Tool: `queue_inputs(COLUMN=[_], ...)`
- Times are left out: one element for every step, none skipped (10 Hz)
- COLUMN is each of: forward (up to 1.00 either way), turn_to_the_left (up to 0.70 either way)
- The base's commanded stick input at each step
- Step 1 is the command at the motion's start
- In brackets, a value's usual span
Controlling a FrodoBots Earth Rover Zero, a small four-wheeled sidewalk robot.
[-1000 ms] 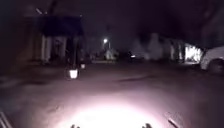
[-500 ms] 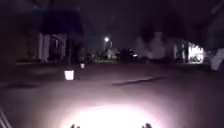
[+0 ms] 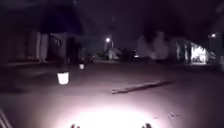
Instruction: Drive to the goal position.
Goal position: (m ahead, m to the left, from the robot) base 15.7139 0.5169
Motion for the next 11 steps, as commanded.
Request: queue_inputs(forward=[1.0, 1.0, 1.0, 1.0, 1.0, 1.0, 1.0, 1.0, 1.0, 1.0, 1.0], turn_to_the_left=[0.0, 0.0, 0.19, 0.4, 0.34, 0.16, 0.0, 0.0, 0.0, 0.0, 0.0])
